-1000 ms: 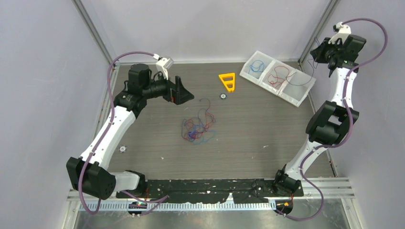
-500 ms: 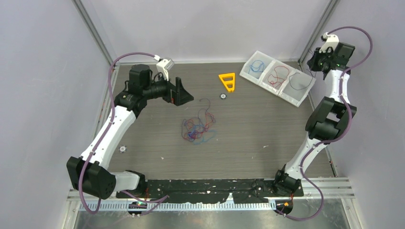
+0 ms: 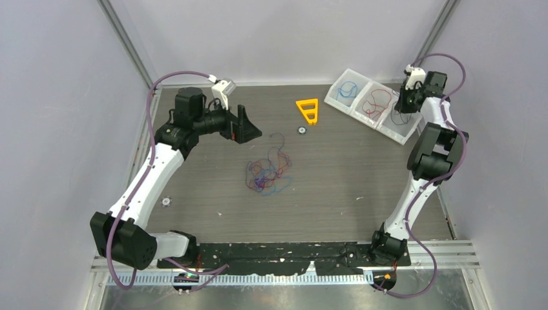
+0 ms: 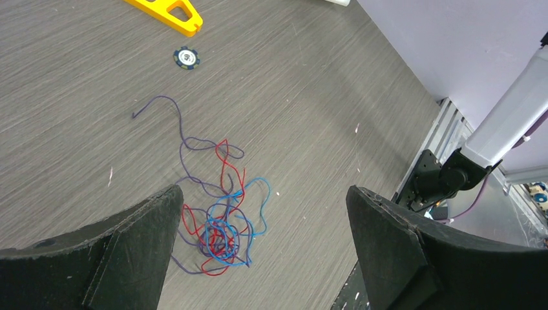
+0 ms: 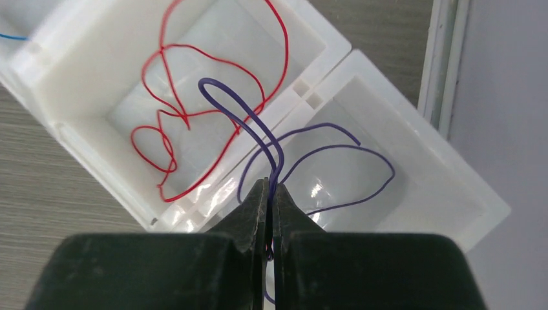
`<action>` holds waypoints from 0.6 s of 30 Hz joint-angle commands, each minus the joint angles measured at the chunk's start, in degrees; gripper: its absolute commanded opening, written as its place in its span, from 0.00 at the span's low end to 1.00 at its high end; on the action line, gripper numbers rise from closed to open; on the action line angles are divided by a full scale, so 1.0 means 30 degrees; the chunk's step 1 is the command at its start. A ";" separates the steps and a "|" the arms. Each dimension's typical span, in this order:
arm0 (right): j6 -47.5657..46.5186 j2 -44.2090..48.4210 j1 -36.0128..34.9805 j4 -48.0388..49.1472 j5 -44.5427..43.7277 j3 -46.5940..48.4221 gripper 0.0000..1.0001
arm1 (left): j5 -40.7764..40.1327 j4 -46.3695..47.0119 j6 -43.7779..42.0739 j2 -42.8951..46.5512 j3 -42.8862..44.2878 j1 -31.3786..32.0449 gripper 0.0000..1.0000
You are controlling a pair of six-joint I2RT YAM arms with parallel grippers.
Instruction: Untangle the cables
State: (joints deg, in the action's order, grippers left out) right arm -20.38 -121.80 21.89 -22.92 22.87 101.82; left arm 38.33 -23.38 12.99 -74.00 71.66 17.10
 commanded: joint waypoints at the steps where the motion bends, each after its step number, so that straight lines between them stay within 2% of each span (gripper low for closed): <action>1: -0.0243 -0.0994 -0.0133 -0.0801 -0.1594 0.1287 0.05 | -0.0119 -0.0027 -0.0237 -0.0027 0.0088 -0.0136 1.00; 9: -0.0296 -0.2015 -0.0355 -0.1288 -0.3902 0.1888 0.05 | -0.0134 -0.0333 -0.0372 -0.0230 0.0176 -0.0135 1.00; 16: -0.0014 -0.2739 -0.0355 -0.3508 -0.5945 0.3310 0.05 | -0.0001 -0.0404 -0.0336 -0.0481 0.0269 -0.0191 1.00; 18: -0.0045 -0.2710 -0.0346 -0.4027 -0.5613 0.3492 0.14 | 0.0094 -0.0380 -0.0267 -0.0518 0.0308 -0.0194 1.00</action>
State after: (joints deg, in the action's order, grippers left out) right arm -20.78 -129.86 21.06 -31.31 8.58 109.08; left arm 38.04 -24.75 12.78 -75.26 71.66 16.86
